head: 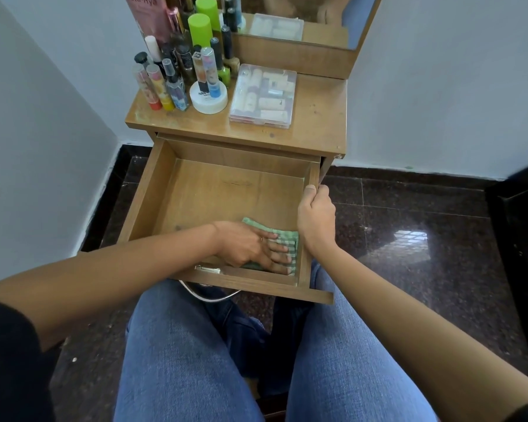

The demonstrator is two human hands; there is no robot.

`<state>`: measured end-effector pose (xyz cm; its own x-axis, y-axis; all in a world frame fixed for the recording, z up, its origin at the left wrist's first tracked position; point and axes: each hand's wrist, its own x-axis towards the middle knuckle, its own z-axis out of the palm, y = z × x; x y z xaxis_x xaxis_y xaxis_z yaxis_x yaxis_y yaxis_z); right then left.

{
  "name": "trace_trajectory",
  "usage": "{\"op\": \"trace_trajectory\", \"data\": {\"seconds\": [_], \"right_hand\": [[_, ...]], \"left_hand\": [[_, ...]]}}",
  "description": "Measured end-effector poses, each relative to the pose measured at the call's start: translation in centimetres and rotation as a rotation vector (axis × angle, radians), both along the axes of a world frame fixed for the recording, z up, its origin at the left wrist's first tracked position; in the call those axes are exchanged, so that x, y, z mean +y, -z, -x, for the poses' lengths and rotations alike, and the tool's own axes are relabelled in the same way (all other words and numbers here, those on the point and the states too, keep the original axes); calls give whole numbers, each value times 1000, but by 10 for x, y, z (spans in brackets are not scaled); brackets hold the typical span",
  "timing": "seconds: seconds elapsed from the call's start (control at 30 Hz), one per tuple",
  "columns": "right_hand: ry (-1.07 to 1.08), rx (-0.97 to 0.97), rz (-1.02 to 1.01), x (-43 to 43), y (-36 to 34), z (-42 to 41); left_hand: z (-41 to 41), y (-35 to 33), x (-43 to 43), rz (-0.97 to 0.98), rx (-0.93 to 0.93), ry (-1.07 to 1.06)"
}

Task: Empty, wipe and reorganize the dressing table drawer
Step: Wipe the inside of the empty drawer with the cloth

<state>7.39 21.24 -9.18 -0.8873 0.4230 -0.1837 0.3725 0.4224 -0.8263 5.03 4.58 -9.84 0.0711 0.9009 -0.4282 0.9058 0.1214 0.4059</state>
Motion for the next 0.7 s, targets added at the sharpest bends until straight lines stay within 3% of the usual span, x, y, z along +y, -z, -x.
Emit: {"op": "trace_trajectory", "data": {"seconds": [0.5,0.7], "right_hand": [[7,-15,20,-2,-5,-6],[1,-19,1,-1,-7,-5]], "left_hand": [[-17,-5,-1,67,115,-228],[-7,-3,4,44,199,-499]]}}
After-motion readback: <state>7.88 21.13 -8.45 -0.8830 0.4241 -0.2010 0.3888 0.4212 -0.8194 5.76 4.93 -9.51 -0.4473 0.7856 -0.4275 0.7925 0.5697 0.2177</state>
